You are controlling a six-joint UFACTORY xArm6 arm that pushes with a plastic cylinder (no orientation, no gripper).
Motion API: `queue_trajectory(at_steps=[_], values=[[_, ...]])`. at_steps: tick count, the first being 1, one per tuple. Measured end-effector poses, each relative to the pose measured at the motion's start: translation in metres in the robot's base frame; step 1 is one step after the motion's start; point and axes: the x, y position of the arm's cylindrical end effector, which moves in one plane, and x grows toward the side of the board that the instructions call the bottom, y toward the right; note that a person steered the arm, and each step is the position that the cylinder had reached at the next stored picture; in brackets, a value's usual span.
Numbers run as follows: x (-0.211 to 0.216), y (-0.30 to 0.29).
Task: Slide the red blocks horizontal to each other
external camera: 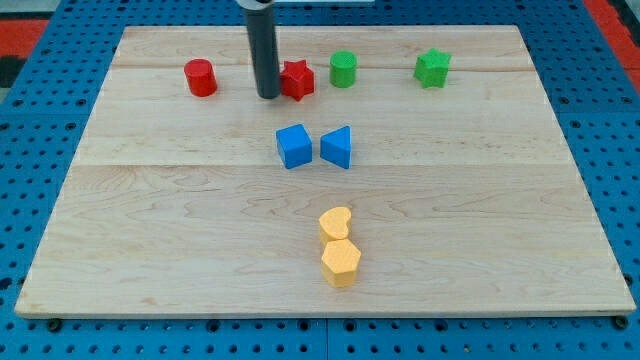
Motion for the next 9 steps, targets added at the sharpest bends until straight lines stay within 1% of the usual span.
queue_trajectory(at_steps=[1, 2, 3, 4, 5, 6, 7, 8, 9], values=[[0.016, 0.033], [0.018, 0.071], [-0.006, 0.075], [-0.024, 0.056], [-0.019, 0.054], [-0.003, 0.051], [-0.007, 0.015], [-0.021, -0.015], [-0.032, -0.02]])
